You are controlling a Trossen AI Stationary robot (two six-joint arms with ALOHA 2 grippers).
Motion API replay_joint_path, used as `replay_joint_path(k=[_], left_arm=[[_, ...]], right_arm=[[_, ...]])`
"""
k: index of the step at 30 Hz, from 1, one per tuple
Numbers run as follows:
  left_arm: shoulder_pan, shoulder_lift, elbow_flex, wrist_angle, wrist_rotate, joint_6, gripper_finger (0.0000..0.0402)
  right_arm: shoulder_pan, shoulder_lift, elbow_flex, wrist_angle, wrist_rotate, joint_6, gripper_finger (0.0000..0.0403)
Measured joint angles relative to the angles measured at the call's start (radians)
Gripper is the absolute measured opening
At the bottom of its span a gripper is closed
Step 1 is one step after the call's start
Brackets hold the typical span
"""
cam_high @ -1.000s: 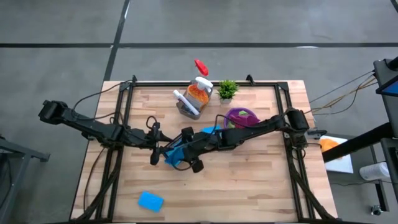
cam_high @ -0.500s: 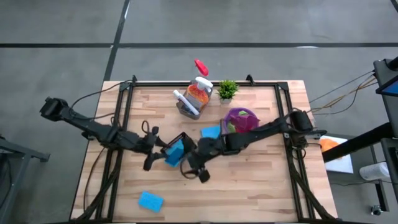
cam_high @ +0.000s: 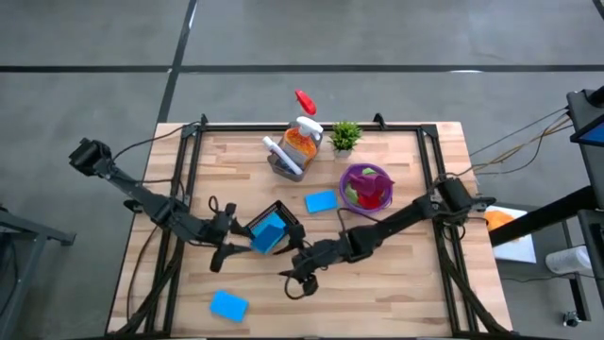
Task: Pick & Place Kitchen Items
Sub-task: Put the blue sponge into the black basket
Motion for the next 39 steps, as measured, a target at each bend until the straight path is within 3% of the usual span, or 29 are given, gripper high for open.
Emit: replay_joint_path(k=[5, 8, 10, 14, 17, 24, 34, 39], left_arm=[[0.000, -0.008, 0.042, 0.001, -0.180, 0.107, 0.0191], [0.000, -0.014, 0.061, 0.004, -0.254, 0.145, 0.0191], [0.000, -0.015, 0.067, 0.008, -0.280, 0.168, 0.0191], [0.000, -0.015, 0.066, 0.027, -0.285, 0.186, 0.0191], [0.000, -0.015, 0.064, 0.026, -0.285, 0.190, 0.0191], [-0.001, -0.015, 0.059, 0.033, -0.285, 0.192, 0.0191], [-0.001, -0.015, 0.058, 0.030, -0.285, 0.192, 0.0191], [-0.001, -0.015, 0.058, 0.034, -0.283, 0.192, 0.0191]], right_arm=[[0.000, 0.087, 0.078, 0.026, 0.030, 0.009, 0.0154], [0.000, 0.139, 0.129, 0.026, 0.057, 0.010, 0.0063], [-0.002, 0.174, 0.168, 0.025, 0.063, 0.015, 0.0032], [-0.003, 0.245, 0.255, 0.000, 0.089, 0.056, 0.0020], [-0.010, 0.296, 0.341, -0.123, 0.135, 0.084, 0.0018], [-0.021, 0.381, 0.496, -0.335, 0.321, 0.119, 0.0018], [-0.003, 0.373, 0.518, -0.364, 0.284, 0.099, 0.0018], [-0.012, 0.368, 0.515, -0.392, 0.389, 0.118, 0.0018]])
